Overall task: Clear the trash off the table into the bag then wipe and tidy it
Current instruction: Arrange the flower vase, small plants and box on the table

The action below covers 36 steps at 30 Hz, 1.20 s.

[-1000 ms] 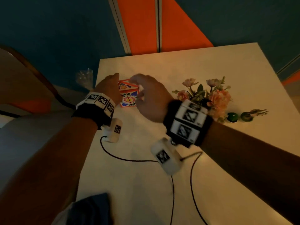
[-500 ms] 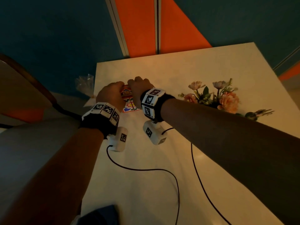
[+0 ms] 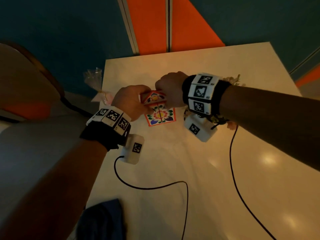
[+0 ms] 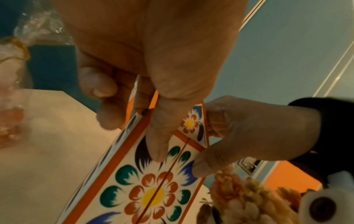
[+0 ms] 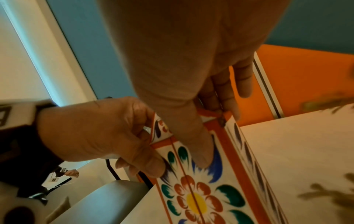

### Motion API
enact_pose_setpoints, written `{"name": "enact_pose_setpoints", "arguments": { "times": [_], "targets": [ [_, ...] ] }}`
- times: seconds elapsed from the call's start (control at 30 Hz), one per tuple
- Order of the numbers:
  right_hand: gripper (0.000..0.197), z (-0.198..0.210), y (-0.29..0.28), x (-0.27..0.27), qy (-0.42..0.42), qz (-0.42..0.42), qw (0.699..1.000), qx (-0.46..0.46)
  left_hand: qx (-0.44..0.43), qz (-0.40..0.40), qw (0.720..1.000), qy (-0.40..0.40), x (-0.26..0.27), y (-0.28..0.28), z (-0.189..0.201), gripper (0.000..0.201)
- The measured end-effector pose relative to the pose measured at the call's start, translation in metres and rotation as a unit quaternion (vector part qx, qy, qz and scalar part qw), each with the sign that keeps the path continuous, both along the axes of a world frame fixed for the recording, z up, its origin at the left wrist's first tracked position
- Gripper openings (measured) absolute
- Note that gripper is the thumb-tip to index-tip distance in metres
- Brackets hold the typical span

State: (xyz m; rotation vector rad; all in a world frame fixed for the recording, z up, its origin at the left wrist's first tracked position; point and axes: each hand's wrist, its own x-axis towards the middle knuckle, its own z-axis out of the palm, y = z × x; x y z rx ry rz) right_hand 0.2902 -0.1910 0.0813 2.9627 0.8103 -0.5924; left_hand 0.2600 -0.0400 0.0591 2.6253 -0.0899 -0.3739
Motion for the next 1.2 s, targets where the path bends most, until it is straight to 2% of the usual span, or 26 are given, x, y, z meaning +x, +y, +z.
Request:
{"name": "enact_pose_setpoints", "arguments": {
  "times": [0.3, 0.43, 1.03, 1.13, 1.2],
  "targets": [
    [0.034, -0.023, -0.016, -0.035, -0.018, -0.004, 0.999, -0.049, 0.012, -0.055, 0.998, -0.001, -0.019, -0.023, -0.017, 0.059],
    [0.033, -0.031, -0.018, -0.035, -0.040, -0.005, 0.997, -0.060, 0.020, -0.053, 0.998, -0.018, -0.018, -0.026, -0.026, 0.058],
    [0.027, -0.028, -0.019, -0.036, -0.026, 0.005, 0.995, -0.091, 0.036, -0.083, 0.996, -0.023, -0.011, -0.029, -0.036, 0.057],
    [0.028, -0.028, -0.020, -0.035, -0.028, 0.006, 0.995, -0.091, 0.031, -0.080, 0.996, -0.015, -0.011, -0.029, -0.036, 0.064],
    [0.030, -0.028, -0.021, -0.036, -0.031, 0.008, 0.995, -0.090, 0.022, -0.061, 0.998, -0.004, -0.013, -0.024, -0.035, 0.079]
  ]
}}
